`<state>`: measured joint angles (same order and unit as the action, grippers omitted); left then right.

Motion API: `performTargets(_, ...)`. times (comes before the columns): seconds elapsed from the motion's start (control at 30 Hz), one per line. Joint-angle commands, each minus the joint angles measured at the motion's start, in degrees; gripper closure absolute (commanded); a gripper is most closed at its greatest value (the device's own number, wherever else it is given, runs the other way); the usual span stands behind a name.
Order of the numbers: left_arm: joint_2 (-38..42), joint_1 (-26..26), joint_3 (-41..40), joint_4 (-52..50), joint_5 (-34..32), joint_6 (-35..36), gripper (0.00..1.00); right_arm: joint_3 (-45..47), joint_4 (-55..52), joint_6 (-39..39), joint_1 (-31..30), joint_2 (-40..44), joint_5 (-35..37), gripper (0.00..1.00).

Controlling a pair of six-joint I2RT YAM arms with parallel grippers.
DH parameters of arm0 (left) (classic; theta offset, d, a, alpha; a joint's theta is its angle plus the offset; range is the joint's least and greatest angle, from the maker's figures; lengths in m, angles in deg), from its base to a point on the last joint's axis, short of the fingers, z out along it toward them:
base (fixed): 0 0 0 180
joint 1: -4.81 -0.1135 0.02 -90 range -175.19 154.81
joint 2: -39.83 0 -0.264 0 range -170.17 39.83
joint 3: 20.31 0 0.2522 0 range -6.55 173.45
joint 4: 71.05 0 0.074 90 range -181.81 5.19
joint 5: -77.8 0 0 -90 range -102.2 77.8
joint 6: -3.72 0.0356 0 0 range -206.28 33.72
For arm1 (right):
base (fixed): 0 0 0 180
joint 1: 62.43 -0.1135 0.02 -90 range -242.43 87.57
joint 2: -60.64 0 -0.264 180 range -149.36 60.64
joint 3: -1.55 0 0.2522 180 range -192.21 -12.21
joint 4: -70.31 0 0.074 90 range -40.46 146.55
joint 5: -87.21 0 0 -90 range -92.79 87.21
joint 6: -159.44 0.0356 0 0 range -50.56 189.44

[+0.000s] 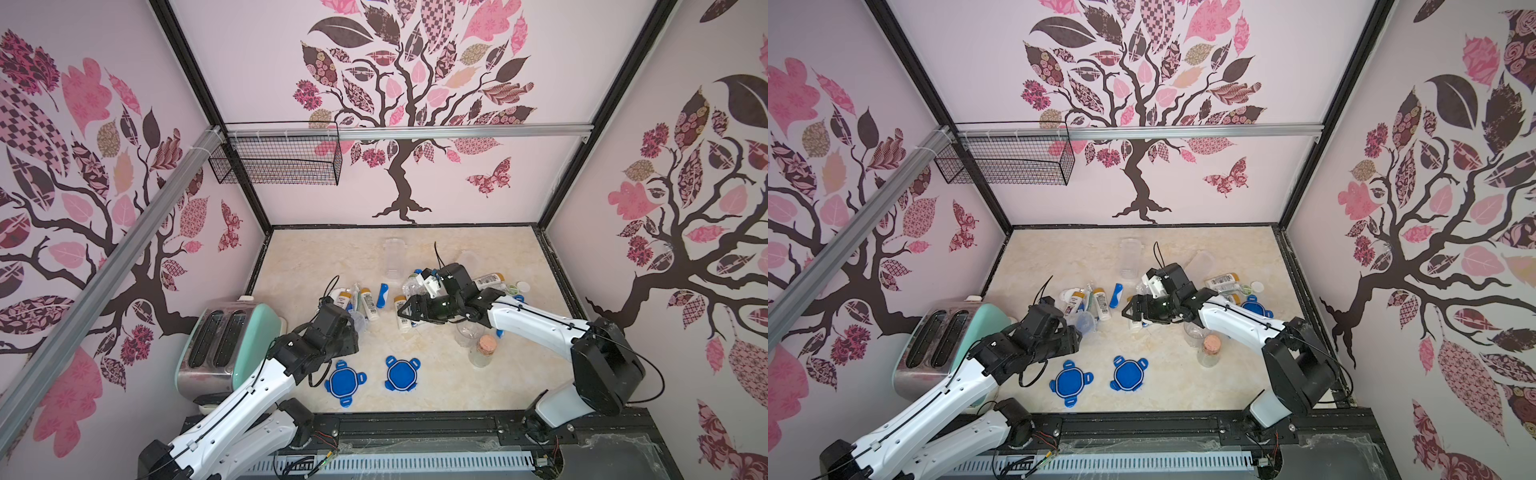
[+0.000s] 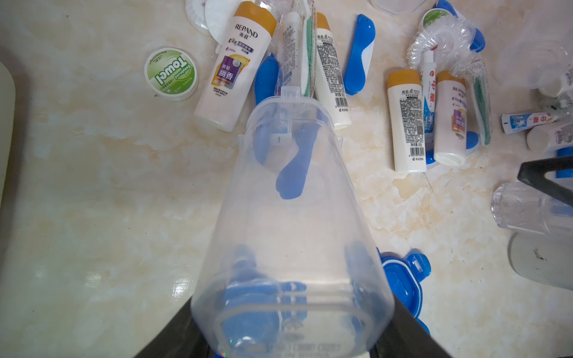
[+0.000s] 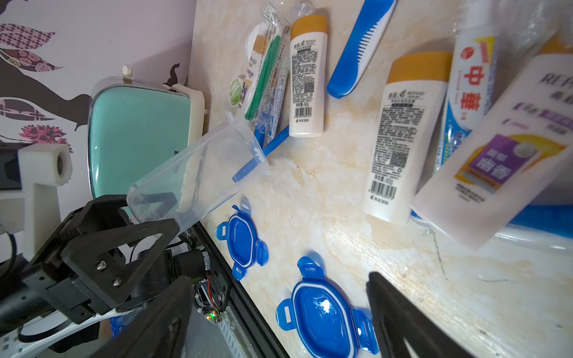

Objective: Take out toiletry kits
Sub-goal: 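Pour the toiletry kits out of the container.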

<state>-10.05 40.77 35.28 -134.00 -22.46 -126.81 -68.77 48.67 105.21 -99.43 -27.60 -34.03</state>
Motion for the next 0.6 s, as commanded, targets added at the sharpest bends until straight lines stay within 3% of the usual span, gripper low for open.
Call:
performTargets(0.0,0.3,-0.2,2.3,-1.2,0.8,0.0,0.71,0.6,-0.2,-0.4,0.2,0.4,0.3,0.10)
performTargets(0.57,2.1,0.3,2.3,-3.4,8.4,-1.8,0.71,0.8,0.0,-0.8,0.2,0.5,0.3,0.10)
